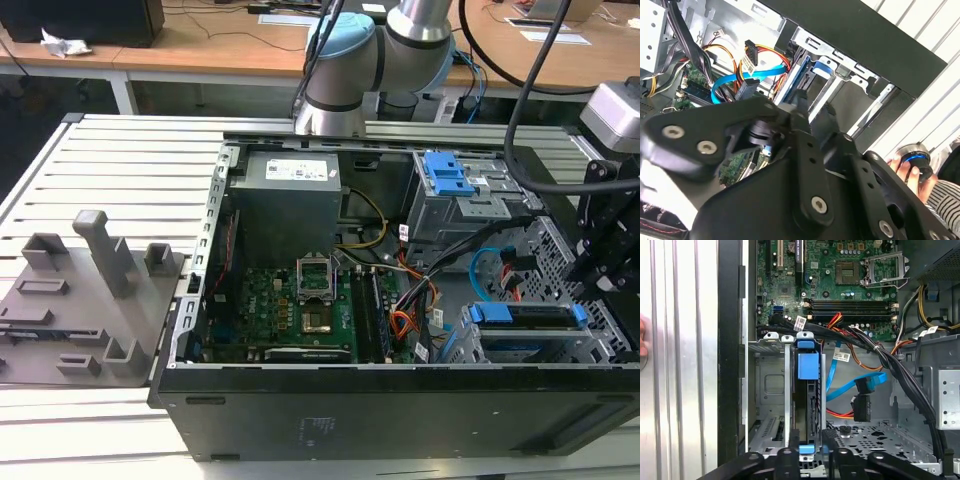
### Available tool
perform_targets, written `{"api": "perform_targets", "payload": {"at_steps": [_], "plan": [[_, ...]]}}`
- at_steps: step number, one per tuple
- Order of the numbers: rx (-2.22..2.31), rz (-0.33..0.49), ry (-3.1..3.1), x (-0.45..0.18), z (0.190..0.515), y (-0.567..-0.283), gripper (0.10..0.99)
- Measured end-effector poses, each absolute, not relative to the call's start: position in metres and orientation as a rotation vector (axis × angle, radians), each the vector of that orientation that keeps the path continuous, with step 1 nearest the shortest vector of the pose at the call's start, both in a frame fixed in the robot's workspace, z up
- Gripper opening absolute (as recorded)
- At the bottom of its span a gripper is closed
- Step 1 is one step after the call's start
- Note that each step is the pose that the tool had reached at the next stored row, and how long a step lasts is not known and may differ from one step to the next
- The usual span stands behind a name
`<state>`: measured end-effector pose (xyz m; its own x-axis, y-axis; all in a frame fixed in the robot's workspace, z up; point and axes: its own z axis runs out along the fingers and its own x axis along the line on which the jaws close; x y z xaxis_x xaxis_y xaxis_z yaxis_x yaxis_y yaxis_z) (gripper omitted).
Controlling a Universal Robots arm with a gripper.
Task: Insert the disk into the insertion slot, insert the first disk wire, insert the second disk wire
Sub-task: 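Insert the first disk wire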
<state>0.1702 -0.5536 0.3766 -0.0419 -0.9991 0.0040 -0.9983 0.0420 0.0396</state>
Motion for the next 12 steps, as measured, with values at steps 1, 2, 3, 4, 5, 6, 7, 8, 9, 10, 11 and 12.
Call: {"api": "perform_targets", "payload": {"at_steps": [1, 2, 3, 4, 5, 6, 7, 8, 9, 10, 11, 12], "plan": [[2.153, -0.04, -2.246, 0.17, 0.377, -0.554, 0.294], [2.153, -0.04, -2.246, 0.17, 0.377, -0.554, 0.361], [2.153, -0.04, -2.246, 0.17, 0.377, -0.554, 0.361], [2.153, -0.039, -2.245, 0.17, 0.377, -0.553, 0.361], [2.153, -0.04, -2.246, 0.17, 0.377, -0.551, 0.361], [2.153, -0.04, -2.246, 0.17, 0.377, -0.549, 0.361], [2.153, -0.04, -2.245, 0.17, 0.377, -0.544, 0.361], [2.153, -0.04, -2.246, 0.17, 0.377, -0.539, 0.361], [2.153, -0.04, -2.246, 0.17, 0.377, -0.536, 0.361], [2.153, -0.04, -2.246, 0.17, 0.377, -0.531, 0.361], [2.153, -0.04, -2.246, 0.17, 0.377, -0.527, 0.361], [2.153, -0.04, -2.246, 0.17, 0.377, -0.523, 0.361]]}}
